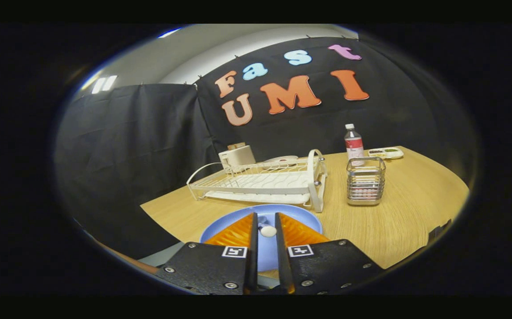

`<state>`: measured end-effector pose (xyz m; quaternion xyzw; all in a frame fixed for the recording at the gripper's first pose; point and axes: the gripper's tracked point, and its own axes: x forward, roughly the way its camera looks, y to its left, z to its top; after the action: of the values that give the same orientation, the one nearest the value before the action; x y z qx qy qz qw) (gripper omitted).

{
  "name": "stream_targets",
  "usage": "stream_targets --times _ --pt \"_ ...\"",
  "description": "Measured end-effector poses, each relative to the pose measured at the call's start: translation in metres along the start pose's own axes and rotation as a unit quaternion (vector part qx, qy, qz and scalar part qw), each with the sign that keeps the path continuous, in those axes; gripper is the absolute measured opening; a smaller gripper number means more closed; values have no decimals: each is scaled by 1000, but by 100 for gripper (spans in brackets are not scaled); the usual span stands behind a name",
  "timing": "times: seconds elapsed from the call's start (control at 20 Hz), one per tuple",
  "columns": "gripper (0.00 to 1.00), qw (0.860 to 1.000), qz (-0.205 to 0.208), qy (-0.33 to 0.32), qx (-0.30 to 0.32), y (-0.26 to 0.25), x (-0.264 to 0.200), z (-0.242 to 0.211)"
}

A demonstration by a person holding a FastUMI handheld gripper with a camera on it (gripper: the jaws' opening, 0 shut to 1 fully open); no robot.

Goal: Take the plate from the dish rack, then take the spoon from the basket and place it into the plate.

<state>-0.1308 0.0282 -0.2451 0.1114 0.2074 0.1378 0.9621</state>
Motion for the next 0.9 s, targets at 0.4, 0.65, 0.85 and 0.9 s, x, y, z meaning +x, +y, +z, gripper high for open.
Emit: stream_targets --times 0.4,0.65,0.85,0.9 --pt "60 995 -50 -81 -13 -15 -7 65" --pt "81 985 -96 -123 -69 -11 -11 115" --pt "89 976 -126 -155 -83 -5 -16 151" --pt "90 974 -133 -161 -84 -3 -17 158"
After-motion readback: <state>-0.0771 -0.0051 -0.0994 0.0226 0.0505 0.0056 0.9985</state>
